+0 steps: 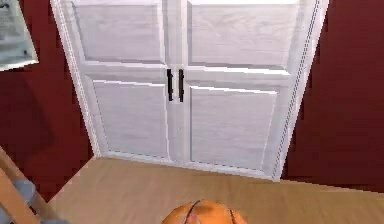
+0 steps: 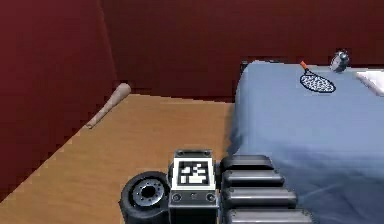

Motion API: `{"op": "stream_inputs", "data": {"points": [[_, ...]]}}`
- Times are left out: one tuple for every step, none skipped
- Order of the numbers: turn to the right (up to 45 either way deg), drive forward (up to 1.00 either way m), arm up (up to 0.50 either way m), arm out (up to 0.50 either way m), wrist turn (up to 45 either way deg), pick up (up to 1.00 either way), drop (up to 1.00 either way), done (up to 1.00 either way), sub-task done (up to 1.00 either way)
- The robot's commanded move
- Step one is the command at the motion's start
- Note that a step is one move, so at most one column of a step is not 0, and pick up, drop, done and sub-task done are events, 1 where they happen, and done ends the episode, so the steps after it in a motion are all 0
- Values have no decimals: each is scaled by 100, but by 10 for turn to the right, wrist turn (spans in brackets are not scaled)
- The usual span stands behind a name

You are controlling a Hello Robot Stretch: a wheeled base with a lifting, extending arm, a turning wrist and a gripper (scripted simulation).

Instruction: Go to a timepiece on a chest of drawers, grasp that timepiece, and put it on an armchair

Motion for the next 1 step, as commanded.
{"op": "stream_inputs", "data": {"points": [[-450,0,0,0,0,0,0,0,0]]}}
